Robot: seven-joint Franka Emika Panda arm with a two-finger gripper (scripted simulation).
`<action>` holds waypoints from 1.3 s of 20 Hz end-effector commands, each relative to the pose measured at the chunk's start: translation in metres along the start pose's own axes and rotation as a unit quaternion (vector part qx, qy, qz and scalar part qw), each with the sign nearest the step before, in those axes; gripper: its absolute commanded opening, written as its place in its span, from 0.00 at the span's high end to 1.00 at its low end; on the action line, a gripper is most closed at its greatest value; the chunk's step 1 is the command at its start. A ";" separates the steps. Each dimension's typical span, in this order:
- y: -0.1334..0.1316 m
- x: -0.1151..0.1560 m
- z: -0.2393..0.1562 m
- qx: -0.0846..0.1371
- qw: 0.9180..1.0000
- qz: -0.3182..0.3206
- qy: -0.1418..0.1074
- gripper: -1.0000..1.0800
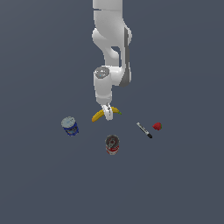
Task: Pick up a designated object from a clutter of objects.
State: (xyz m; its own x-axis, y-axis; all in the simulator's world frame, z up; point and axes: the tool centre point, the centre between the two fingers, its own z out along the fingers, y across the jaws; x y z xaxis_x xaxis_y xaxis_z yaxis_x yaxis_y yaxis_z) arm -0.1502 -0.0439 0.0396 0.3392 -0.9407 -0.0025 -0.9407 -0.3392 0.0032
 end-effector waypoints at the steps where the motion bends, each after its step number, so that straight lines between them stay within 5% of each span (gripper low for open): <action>1: -0.006 -0.006 -0.011 0.001 1.000 0.000 0.000 1.00; 26: -0.098 -0.109 -0.198 0.001 1.000 0.000 0.003 1.00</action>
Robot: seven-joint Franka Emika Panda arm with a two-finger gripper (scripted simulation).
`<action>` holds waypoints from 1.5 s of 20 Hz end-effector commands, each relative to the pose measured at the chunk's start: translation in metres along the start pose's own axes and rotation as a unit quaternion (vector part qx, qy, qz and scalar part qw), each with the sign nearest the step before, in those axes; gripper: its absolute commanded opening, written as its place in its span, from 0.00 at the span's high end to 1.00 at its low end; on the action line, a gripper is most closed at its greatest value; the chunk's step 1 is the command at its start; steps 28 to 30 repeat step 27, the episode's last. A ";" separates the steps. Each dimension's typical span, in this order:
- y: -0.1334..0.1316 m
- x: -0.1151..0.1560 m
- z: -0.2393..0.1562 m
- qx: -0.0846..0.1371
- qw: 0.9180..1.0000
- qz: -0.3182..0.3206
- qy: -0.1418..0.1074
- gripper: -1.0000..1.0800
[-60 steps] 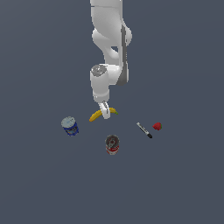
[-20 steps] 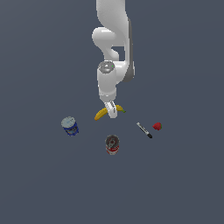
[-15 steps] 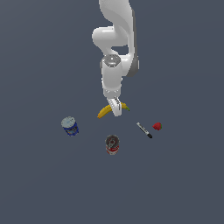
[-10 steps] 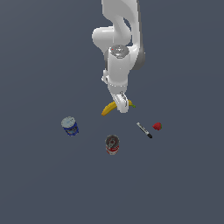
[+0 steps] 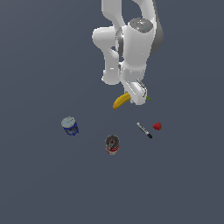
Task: Pick up a designated object from a clutter of objects.
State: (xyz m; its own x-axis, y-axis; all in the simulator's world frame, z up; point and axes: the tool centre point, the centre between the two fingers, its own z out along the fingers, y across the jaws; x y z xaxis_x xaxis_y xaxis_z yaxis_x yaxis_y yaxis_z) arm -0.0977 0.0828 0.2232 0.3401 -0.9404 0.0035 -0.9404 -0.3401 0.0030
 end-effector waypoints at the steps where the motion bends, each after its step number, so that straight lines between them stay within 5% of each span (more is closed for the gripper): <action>1: -0.011 -0.012 -0.023 0.001 1.000 0.000 0.000 1.00; 15: -0.067 -0.067 -0.123 0.001 1.000 -0.001 -0.002 1.00; 30: -0.082 -0.079 -0.147 0.001 1.000 -0.001 -0.002 1.00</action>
